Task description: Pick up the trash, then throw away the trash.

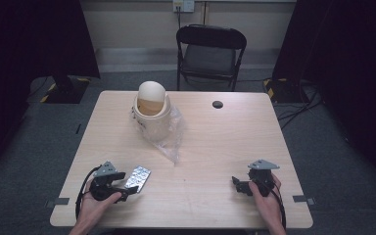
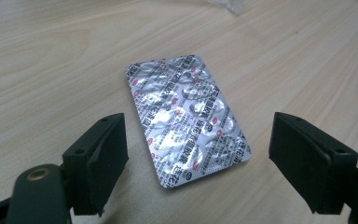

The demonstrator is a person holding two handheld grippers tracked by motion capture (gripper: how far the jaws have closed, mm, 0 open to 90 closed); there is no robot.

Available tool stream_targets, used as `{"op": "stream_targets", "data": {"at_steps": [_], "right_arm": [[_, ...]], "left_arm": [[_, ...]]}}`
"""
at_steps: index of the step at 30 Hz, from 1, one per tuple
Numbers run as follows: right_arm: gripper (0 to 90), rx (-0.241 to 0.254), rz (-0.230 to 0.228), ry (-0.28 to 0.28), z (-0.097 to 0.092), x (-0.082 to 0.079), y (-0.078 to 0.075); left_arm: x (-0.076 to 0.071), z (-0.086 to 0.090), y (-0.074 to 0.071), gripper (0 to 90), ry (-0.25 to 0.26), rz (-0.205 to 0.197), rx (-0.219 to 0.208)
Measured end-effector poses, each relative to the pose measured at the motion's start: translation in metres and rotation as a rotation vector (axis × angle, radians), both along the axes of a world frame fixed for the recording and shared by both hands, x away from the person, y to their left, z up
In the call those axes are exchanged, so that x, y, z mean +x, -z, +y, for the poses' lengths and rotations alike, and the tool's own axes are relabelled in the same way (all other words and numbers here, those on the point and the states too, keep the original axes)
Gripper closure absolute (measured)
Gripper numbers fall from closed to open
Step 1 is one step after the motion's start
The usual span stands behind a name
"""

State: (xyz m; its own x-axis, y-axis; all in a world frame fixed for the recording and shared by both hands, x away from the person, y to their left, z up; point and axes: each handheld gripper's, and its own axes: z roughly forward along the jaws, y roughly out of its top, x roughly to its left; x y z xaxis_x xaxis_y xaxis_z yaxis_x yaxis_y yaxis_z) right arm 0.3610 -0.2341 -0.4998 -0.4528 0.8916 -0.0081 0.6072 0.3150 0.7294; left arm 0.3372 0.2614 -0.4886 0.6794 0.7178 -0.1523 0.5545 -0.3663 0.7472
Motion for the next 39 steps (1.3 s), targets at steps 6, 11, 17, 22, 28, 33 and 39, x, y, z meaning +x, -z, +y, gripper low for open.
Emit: {"op": "stream_targets", "data": {"at_steps": [6,11,17,22,28,33,39], "right_arm": [[10.9,0.000,0.000,0.000,0.000,0.000,0.000],[10.9,0.000,0.000,0.000,0.000,0.000,0.000],[10.9,0.000,0.000,0.000,0.000,0.000,0.000],[10.9,-0.001,0.000,0.000,0.000,0.000,0.000],[10.9,0.000,0.000,0.000,0.000,0.000,0.000],[10.9,-0.001,0.000,0.000,0.000,0.000,0.000],[10.9,-0.001,0.000,0.000,0.000,0.000,0.000]], "left_arm": [[0.002,-0.008,0.005,18.0,-0.008,-0.003,0.031],[0.005,-0.013,0.008,17.2,-0.011,-0.018,0.068],[0.004,-0.023,0.011,17.2,-0.015,-0.078,0.138],[0.005,-0.016,0.011,27.9,-0.032,-0.085,0.117],[0.005,-0.013,0.010,33.3,-0.034,-0.091,0.114],[0.004,-0.013,0.011,32.5,-0.031,-0.096,0.110],[0.000,-0.009,0.012,30.8,-0.035,-0.099,0.114]]}}
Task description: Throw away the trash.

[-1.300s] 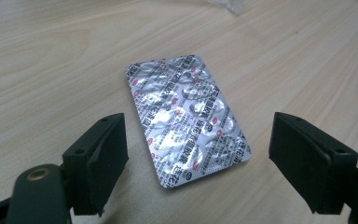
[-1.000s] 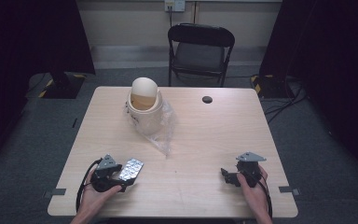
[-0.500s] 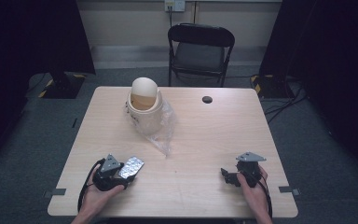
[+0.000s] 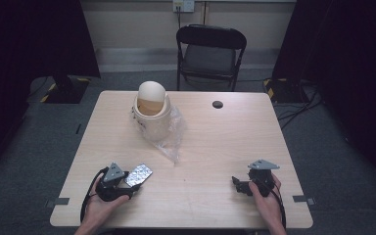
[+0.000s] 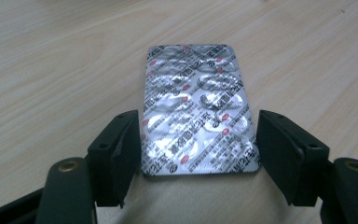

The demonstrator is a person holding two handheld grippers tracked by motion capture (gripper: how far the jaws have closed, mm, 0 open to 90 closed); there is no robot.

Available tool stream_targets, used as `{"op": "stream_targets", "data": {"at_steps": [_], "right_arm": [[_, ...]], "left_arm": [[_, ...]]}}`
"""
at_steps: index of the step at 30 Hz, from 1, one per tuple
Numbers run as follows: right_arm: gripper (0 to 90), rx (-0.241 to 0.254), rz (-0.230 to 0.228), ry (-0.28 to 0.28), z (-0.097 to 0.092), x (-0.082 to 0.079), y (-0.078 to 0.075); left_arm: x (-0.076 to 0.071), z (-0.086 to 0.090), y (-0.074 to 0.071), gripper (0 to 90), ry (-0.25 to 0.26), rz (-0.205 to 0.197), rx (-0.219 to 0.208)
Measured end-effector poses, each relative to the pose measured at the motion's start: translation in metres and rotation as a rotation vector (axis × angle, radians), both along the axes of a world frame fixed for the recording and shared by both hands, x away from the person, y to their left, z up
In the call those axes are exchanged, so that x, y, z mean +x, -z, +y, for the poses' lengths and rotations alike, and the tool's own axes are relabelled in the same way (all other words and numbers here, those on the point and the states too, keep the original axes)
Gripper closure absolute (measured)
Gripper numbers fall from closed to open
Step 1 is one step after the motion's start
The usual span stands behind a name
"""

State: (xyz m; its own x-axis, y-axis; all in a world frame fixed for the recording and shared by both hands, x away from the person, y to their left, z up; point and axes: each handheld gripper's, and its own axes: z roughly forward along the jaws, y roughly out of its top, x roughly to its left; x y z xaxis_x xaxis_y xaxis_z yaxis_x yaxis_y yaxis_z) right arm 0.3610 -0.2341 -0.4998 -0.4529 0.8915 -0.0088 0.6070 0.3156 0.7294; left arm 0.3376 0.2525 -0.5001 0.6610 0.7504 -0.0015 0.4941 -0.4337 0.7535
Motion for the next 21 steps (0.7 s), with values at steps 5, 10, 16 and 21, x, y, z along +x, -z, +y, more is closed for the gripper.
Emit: {"op": "stream_targets", "data": {"at_steps": [5,10,16,21], "right_arm": [[10.9,0.000,0.000,0.000,0.000,0.000,0.000],[10.9,0.000,0.000,0.000,0.000,0.000,0.000],[10.9,0.000,0.000,0.000,0.000,0.000,0.000],[10.9,0.000,0.000,0.000,0.000,0.000,0.000]], "left_arm": [[0.001,0.000,0.000,29.2,-0.007,0.003,0.001],[0.004,0.000,-0.002,34.1,0.006,0.006,0.009],[0.004,0.002,-0.008,34.1,0.004,-0.003,-0.032],[0.001,0.005,-0.015,34.1,-0.008,-0.023,-0.074]]}}
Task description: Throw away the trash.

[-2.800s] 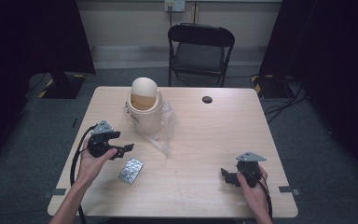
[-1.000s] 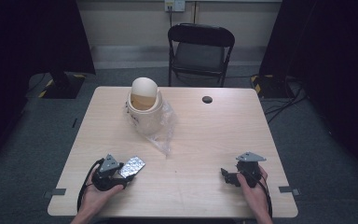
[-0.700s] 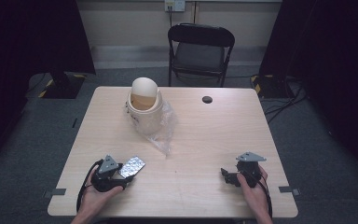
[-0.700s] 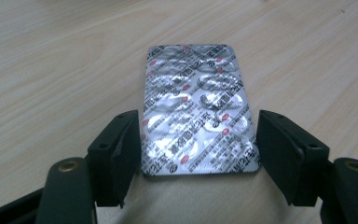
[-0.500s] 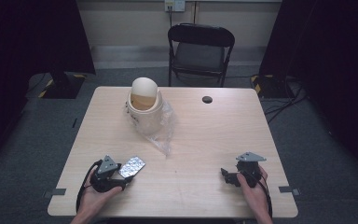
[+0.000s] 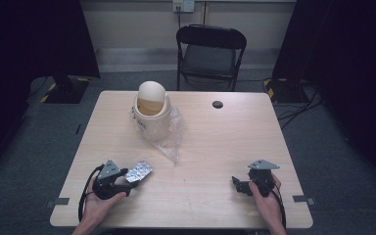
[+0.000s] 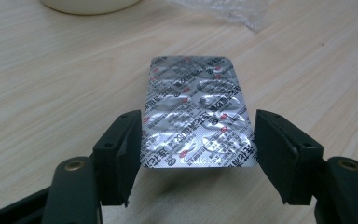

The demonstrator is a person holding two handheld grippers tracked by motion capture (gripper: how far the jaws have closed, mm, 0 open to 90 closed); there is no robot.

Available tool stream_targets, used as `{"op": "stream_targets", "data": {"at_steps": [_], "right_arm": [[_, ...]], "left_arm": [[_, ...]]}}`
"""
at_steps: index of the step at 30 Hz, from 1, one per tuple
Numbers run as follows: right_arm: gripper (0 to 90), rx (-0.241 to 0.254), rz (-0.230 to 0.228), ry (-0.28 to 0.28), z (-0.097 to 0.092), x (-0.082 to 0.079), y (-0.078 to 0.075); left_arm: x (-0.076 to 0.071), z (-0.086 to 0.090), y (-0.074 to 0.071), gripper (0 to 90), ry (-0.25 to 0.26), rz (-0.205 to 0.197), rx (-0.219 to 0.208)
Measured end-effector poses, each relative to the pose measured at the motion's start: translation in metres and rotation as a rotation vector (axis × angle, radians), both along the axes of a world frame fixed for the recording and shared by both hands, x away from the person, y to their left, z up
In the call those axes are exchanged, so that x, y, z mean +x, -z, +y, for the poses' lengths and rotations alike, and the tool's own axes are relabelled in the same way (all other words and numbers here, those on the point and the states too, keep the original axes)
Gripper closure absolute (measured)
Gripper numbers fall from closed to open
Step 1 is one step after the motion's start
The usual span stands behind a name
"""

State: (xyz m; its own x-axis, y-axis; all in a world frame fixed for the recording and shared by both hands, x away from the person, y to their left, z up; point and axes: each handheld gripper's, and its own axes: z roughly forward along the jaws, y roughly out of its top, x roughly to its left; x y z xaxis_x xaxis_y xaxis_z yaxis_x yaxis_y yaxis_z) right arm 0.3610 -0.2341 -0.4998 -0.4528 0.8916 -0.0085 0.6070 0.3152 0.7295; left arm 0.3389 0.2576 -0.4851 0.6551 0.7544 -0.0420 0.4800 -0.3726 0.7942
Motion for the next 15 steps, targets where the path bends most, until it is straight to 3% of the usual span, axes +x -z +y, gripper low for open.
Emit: {"op": "stream_targets", "data": {"at_steps": [7,15], "right_arm": [[10.9,0.000,0.000,0.000,0.000,0.000,0.000],[10.9,0.000,0.000,0.000,0.000,0.000,0.000]], "left_arm": [[0.000,0.006,-0.007,34.1,-0.022,-0.012,-0.066],[0.002,0.010,-0.015,34.2,-0.043,-0.027,-0.083]]}}
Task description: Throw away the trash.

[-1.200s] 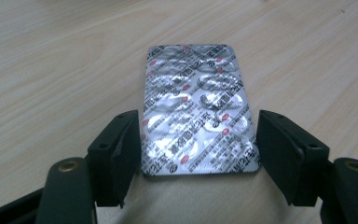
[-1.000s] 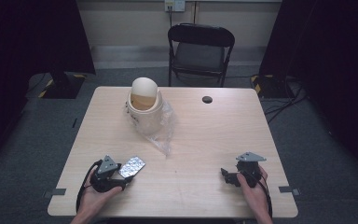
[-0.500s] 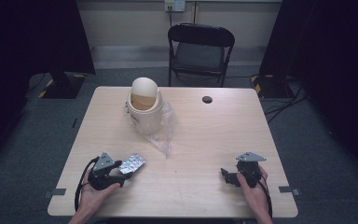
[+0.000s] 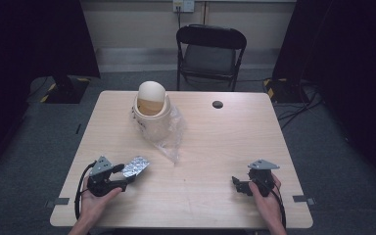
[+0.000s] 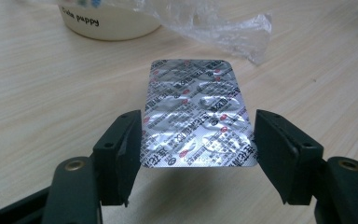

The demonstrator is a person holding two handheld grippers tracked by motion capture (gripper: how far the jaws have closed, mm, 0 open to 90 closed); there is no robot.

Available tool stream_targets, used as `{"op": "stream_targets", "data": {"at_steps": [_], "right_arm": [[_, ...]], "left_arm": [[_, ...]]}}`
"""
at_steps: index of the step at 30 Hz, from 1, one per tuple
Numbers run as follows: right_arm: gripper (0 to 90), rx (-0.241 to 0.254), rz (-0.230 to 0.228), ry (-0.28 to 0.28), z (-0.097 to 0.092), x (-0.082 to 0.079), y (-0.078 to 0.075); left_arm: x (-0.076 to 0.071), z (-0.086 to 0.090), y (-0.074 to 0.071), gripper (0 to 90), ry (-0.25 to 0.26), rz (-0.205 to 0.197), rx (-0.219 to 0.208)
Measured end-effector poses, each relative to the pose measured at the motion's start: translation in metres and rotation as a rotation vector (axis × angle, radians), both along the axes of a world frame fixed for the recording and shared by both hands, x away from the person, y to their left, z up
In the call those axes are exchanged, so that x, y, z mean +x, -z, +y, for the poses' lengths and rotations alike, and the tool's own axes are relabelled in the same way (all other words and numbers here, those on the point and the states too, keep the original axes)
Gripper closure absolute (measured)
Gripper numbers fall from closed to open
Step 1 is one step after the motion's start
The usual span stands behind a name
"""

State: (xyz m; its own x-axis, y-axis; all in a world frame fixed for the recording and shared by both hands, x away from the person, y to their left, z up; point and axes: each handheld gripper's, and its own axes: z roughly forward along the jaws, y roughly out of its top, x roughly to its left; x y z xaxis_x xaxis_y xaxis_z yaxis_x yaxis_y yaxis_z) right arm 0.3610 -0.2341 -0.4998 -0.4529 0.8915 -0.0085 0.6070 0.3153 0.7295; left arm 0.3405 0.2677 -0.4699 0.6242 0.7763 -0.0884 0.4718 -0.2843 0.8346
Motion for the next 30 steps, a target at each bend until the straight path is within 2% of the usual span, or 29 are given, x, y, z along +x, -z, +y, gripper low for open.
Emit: {"op": "stream_targets", "data": {"at_steps": [10,14,18,30], "right_arm": [[10.9,0.000,0.000,0.000,0.000,0.000,0.000],[10.9,0.000,0.000,0.000,0.000,0.000,0.000],[10.9,0.000,0.000,0.000,0.000,0.000,0.000],[10.9,0.000,0.000,-0.001,0.000,0.000,0.000]], "left_arm": [[0.004,0.001,-0.010,34.2,0.014,-0.022,-0.024],[0.005,0.003,-0.012,34.2,0.022,-0.027,-0.016],[0.006,0.005,-0.015,34.2,0.027,-0.032,-0.027],[0.017,0.004,-0.034,34.2,0.026,-0.064,-0.048]]}}
